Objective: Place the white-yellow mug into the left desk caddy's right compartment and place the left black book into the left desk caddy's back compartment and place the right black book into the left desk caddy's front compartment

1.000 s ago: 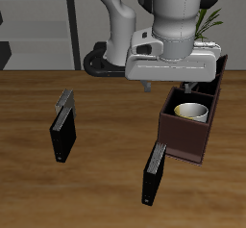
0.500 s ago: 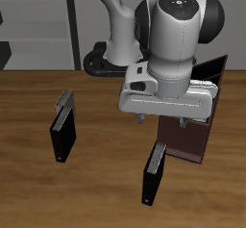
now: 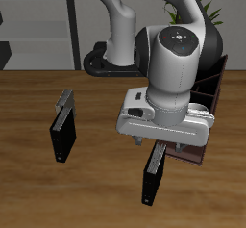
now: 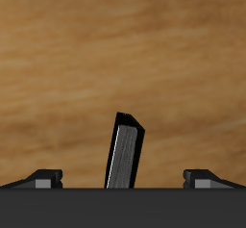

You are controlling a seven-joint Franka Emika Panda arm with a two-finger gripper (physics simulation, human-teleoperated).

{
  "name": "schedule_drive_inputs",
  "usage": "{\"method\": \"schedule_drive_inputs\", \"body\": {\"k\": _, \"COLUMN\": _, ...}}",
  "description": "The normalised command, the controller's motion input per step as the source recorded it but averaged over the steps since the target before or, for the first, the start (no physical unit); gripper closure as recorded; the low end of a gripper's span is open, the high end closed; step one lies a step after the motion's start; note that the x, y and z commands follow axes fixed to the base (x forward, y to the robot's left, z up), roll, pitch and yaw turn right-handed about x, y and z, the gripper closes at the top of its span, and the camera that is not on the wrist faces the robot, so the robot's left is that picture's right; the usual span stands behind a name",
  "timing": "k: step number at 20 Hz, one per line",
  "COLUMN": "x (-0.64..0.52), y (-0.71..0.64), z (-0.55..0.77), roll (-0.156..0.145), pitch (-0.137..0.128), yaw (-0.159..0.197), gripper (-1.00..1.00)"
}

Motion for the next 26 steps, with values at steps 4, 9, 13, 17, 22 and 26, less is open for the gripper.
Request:
{"method": "schedule_drive_inputs", "body": {"k": 4, "x": -0.01, "y": -0.07, "z": -0.39, "roll": -0.011, "pitch": -0.004, "yaw": -0.05, "gripper": -1.0}}
{"method": "schedule_drive_inputs", "body": {"k": 9, "x": 0.01, "y": -0.02, "z": -0.56, "roll": 0.006, "pitch": 0.055, "yaw": -0.048, "gripper": -1.0}}
{"method": "schedule_drive_inputs", "body": {"k": 13, "x": 0.0, "y": -0.05, "z": -0.61, "roll": 0.004, "pitch": 0.069, "yaw": -0.013, "gripper": 1.0}}
{"method": "schedule_drive_inputs", "body": {"k": 17, "x": -0.1, "y": -0.07, "z": -0.28, "roll": -0.003, "pitch": 0.034, "yaw": 0.004, "gripper": 1.0}}
{"method": "schedule_drive_inputs", "body": {"k": 22, "x": -0.2, "y": -0.16, "z": 0.28, "roll": -0.021, "pitch": -0.031, "yaw": -0.015, "gripper": 1.0}}
{"method": "schedule_drive_inputs", "body": {"k": 26, "x": -0.25, "y": -0.36, "z": 0.89, "roll": -0.09, "pitch": -0.078, "yaw": -0.042, "gripper": 1.0}}
